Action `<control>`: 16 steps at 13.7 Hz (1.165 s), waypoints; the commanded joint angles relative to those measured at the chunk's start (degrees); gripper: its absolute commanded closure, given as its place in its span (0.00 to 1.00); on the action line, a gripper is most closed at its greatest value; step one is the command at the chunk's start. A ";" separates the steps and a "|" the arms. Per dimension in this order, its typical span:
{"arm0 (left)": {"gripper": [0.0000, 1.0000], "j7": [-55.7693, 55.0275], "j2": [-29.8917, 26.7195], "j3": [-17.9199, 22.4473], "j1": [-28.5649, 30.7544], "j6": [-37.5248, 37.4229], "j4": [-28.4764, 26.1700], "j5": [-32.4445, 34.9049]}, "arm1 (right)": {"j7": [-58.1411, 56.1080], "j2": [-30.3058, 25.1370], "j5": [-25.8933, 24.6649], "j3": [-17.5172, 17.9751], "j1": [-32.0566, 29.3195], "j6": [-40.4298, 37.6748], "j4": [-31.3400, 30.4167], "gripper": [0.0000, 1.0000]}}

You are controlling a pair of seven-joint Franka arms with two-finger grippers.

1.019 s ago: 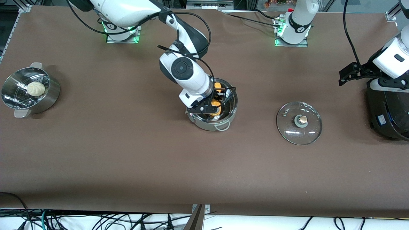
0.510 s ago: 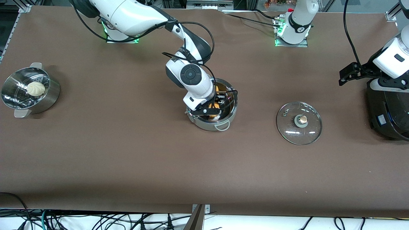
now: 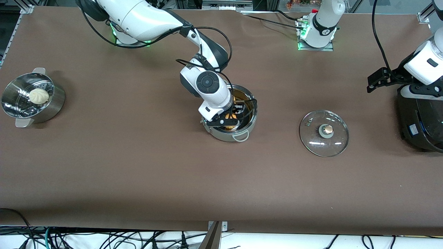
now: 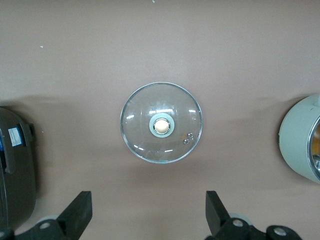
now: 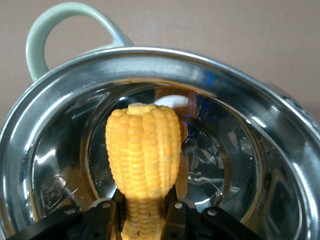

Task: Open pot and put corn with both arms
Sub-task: 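Lower the corn into the pot and open the right gripper, then raise the right gripper out of the pot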

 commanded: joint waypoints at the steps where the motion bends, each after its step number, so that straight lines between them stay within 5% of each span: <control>1: 0.00 1.22 -0.18 0.68 -0.86 -0.69 0.26 1.37 | 0.82 0.63 -3.22 0.05 0.70 -0.09 2.02 0.00; 6: 0.00 1.31 -0.18 0.68 -0.86 -0.69 0.26 1.37 | 0.21 -1.03 -2.88 0.14 0.17 -1.14 2.11 0.00; 16: 0.00 1.31 -0.18 0.68 -0.77 -0.86 0.26 1.37 | -2.78 -11.75 -2.27 -0.03 -9.66 -17.48 1.85 0.00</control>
